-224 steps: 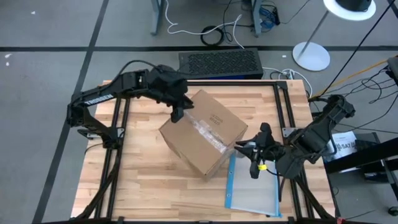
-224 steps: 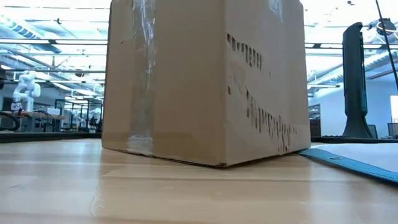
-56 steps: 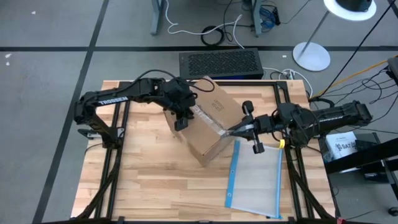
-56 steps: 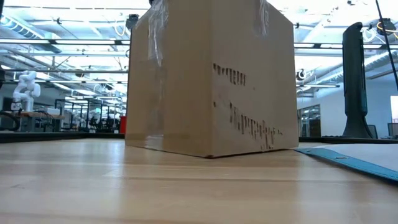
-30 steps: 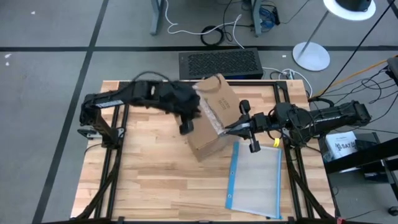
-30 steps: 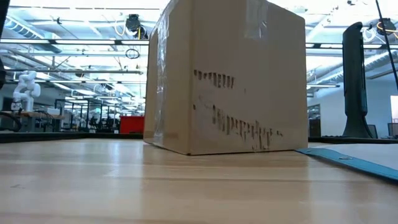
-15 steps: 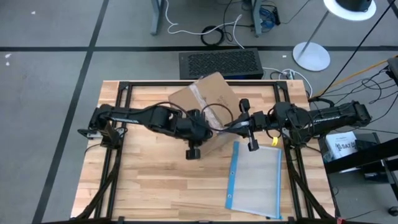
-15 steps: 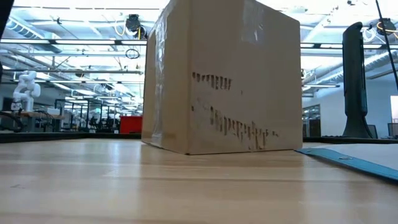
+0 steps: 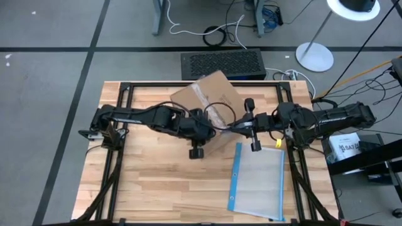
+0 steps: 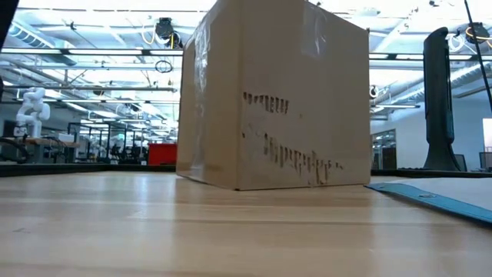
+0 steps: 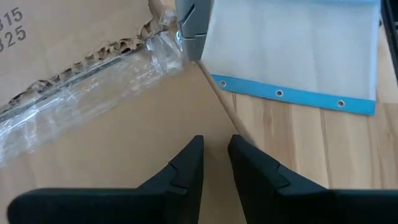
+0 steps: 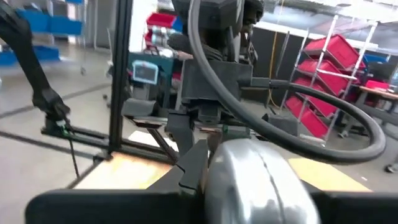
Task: Unpack boxes
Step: Open the cardboard box using the gray cutter
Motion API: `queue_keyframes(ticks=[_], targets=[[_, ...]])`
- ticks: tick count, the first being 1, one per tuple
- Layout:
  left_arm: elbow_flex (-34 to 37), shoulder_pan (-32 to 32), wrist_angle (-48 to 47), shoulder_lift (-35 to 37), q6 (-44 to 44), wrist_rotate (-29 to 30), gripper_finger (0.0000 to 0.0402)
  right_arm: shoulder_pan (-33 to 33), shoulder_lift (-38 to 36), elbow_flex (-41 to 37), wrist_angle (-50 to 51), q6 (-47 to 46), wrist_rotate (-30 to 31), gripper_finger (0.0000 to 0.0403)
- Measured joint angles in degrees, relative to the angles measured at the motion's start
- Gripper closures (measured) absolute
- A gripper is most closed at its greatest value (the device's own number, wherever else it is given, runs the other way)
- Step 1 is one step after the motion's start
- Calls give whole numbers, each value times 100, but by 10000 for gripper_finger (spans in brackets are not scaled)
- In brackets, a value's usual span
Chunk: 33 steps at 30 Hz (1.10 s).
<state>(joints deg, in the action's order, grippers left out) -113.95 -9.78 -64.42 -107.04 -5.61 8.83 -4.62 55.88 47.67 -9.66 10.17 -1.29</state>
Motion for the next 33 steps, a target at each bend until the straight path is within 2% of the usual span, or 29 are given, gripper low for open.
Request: queue_keyframes(ticks=[9,15,27,30,33], targets=[[2,2,-24,-2,0,3,313,114,-15,674,1258,335,48,345],[9,-17,-314,15,-2,-88,313,207,-53,1141,2329,619,462,345],[9,-15,-312,17,29,-128,313,107,-49,1807,2407,569,303,345],[9,-14,-323,17,9,-128,313,29,-51,2067,2642,350,288,345],[9,-2,-343,20,9,-128,313,-57,-51,2360,3316,-82,432,345]])
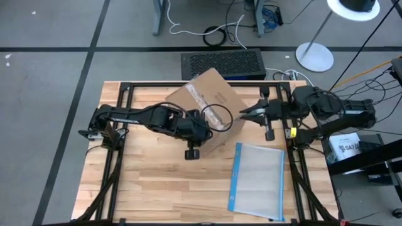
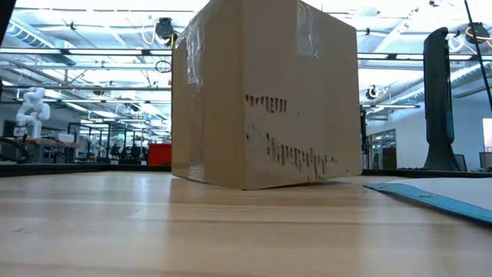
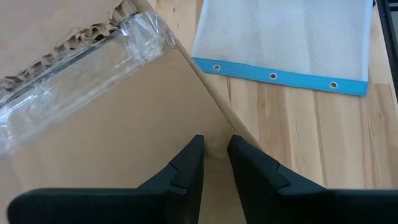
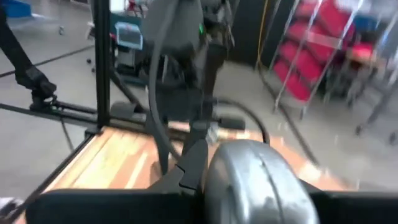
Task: Unpack boxes
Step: Open the cardboard box using the gray cutter
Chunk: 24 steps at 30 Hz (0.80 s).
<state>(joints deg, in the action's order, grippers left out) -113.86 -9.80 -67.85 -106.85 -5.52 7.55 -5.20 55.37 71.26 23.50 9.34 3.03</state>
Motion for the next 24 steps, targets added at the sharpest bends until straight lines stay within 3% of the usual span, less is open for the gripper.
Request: queue_keyframes(ticks=[5,11,15,24], targets=[[0,72,-72,21,-64,-3,313,-339,2,480,1040,-945,306,345],[5,225,-228,114,-142,-7,313,-626,29,743,1985,-2773,304,345],[24,322,-405,254,-195,-27,313,-792,206,736,2998,-4343,324,345],[31,459,-598,391,-272,-21,313,-1152,616,14,4726,-6888,265,345]])
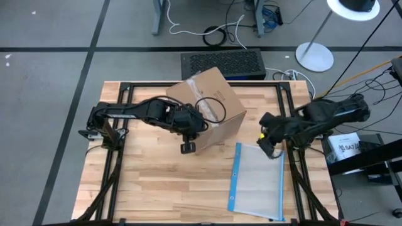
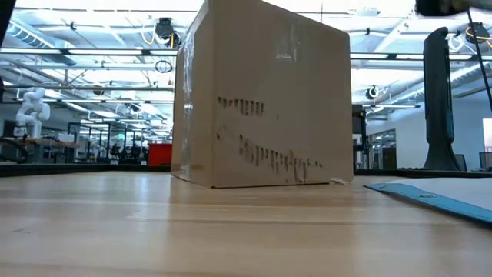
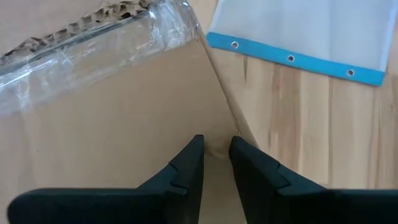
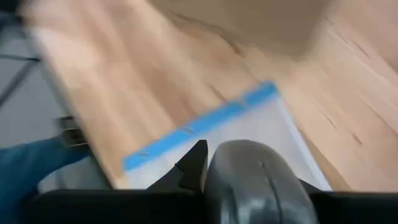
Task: Unpack boxes
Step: Open the cardboard box using the gray cutter
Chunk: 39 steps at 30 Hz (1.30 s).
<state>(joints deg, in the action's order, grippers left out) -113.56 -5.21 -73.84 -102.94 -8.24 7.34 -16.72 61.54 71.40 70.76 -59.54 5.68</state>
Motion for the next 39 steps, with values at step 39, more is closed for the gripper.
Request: queue_keyframes(ticks=[39], targets=[[0,0,-66,0,257,16,313,3628,-68,-4029,-1423,65,-709,267]])
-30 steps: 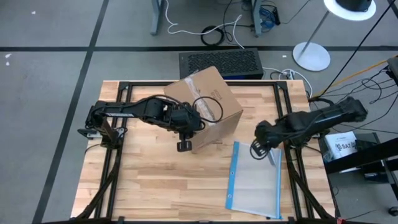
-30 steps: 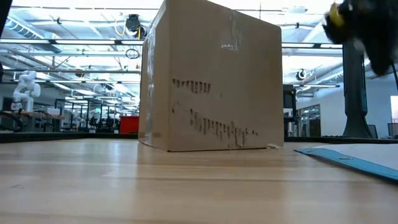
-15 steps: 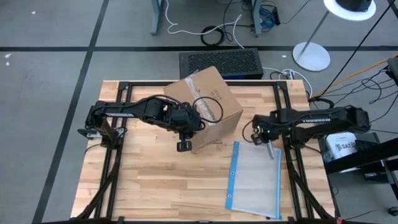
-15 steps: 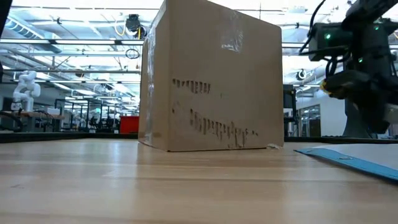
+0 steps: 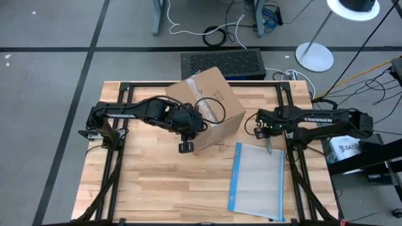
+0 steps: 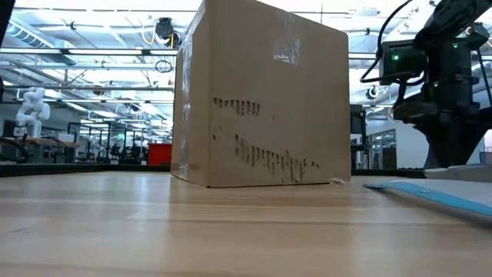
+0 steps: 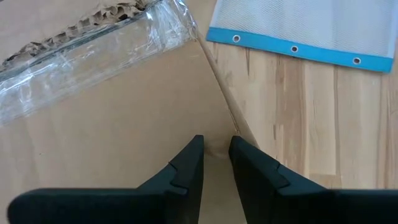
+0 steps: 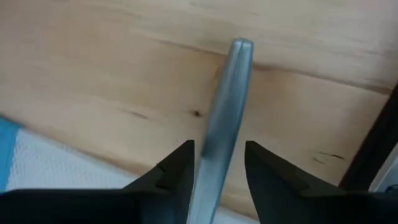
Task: Unpack boxes
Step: Open the cardboard box using the gray cutter
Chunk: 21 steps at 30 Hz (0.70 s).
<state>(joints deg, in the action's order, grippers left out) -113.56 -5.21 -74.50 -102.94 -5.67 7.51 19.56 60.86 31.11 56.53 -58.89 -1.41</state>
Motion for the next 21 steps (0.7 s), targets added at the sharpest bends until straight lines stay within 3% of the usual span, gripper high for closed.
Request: queue_keyframes(ticks=[8,14,21], targets=[[0,0,34,0,-4,-7,313,36,-21,478,108,180,684,234],[-2,4,52,0,-135,-19,313,36,-30,1870,584,908,1681,227],[-2,128,57,0,-300,-167,313,-294,-37,3683,462,1231,1864,227]])
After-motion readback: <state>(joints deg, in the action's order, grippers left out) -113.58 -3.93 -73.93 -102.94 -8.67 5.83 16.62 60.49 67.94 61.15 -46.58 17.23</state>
